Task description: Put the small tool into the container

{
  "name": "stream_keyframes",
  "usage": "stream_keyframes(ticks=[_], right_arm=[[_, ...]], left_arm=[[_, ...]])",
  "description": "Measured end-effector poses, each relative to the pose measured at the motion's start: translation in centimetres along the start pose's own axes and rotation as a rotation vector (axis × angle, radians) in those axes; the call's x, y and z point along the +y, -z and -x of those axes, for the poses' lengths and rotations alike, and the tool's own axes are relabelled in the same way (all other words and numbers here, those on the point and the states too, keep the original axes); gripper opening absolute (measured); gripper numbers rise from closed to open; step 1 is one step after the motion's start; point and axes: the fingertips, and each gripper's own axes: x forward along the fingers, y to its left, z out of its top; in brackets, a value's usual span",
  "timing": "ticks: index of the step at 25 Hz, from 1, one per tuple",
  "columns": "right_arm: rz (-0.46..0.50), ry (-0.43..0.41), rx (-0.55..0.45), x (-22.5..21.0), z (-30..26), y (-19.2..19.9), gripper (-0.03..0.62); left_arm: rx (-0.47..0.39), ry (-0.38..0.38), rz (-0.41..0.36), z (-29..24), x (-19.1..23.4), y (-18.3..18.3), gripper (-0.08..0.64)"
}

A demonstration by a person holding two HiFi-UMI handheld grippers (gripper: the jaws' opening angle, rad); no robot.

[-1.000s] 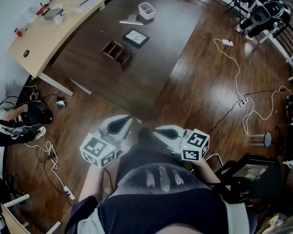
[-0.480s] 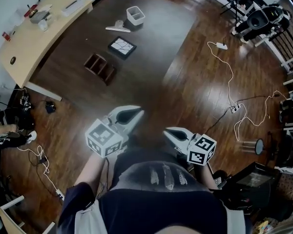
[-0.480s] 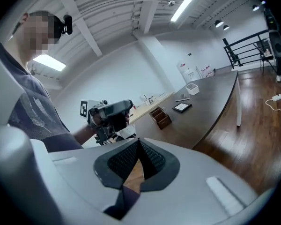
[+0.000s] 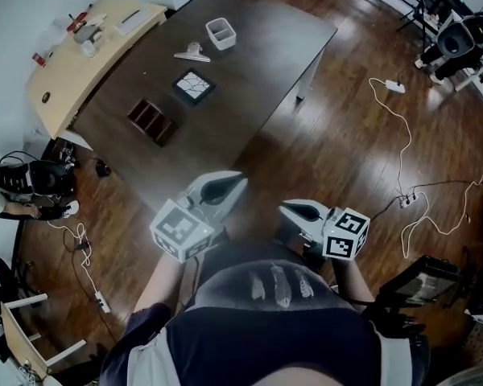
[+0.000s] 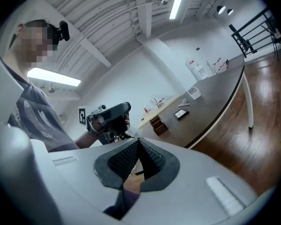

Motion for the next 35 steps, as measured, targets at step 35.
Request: stream_keyframes(ticks=[35], right_arm=[[-0.02,0.193,0.153,-20.5,-5.6,-15.3,0.0]], left_arm=[[-0.014,-0.093,0.21,-16.3,20.5,-1.9,-0.003]])
